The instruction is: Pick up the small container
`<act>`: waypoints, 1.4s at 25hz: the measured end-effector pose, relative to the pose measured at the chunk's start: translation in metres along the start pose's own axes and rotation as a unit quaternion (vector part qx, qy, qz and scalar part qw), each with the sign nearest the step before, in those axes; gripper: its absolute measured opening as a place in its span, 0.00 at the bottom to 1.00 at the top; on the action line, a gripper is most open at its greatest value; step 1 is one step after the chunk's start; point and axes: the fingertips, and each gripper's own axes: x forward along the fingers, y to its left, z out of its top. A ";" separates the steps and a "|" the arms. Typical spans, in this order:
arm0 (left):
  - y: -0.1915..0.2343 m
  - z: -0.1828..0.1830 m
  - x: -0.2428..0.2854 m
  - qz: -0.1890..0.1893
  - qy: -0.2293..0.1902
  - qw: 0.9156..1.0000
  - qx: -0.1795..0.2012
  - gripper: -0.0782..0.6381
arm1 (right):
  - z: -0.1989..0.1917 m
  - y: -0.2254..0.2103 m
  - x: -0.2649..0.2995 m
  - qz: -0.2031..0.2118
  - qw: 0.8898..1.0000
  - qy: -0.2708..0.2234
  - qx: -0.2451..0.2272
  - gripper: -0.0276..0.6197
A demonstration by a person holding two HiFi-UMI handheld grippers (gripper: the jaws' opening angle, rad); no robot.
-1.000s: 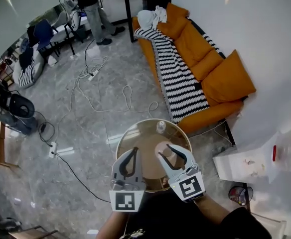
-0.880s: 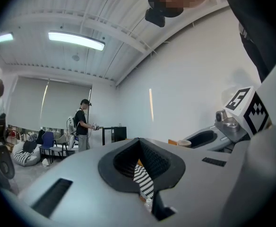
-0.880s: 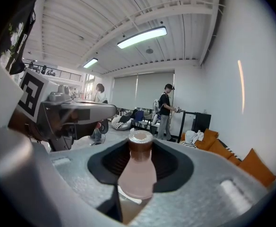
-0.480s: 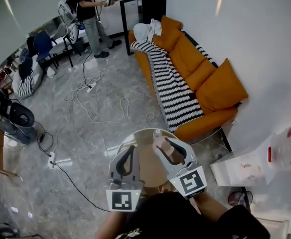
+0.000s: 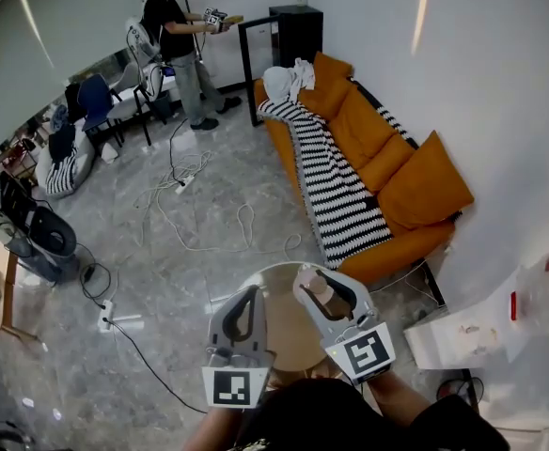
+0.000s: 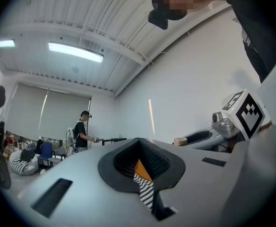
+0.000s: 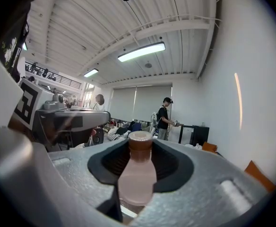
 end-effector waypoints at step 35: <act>-0.002 -0.004 0.002 -0.001 0.000 1.000 -0.001 0.12 | -0.002 0.001 -0.003 -0.004 1.000 -0.002 -0.004 0.26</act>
